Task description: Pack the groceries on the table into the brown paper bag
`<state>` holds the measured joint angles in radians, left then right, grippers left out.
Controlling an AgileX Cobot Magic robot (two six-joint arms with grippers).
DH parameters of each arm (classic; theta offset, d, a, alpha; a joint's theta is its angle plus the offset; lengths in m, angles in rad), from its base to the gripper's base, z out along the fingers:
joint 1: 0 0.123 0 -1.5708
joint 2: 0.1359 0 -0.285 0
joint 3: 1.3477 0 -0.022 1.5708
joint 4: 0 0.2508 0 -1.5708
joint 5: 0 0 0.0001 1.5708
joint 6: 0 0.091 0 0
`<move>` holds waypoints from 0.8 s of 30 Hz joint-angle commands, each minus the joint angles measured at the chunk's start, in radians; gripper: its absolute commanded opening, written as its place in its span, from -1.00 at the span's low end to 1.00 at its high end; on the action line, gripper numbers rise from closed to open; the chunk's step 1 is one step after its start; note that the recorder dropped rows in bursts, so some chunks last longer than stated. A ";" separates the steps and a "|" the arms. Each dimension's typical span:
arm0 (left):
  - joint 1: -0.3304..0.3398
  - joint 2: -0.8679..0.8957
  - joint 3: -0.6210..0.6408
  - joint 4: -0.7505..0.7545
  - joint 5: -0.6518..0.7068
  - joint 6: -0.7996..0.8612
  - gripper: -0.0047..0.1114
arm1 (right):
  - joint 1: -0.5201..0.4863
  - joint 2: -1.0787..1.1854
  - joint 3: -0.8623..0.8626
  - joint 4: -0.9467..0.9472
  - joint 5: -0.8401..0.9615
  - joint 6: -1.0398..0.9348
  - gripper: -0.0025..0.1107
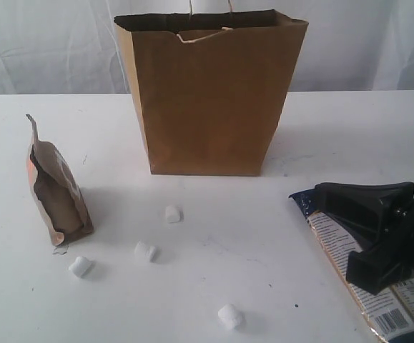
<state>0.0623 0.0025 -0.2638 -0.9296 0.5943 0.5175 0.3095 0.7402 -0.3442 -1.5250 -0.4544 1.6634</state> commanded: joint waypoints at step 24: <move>-0.005 0.290 -0.312 -0.216 -0.029 0.220 -0.82 | 0.003 0.001 0.005 0.000 0.005 0.005 -0.96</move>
<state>0.0623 0.1817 -0.4805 -1.1668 0.5391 0.6159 0.3095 0.7402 -0.3442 -1.5266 -0.4544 1.6634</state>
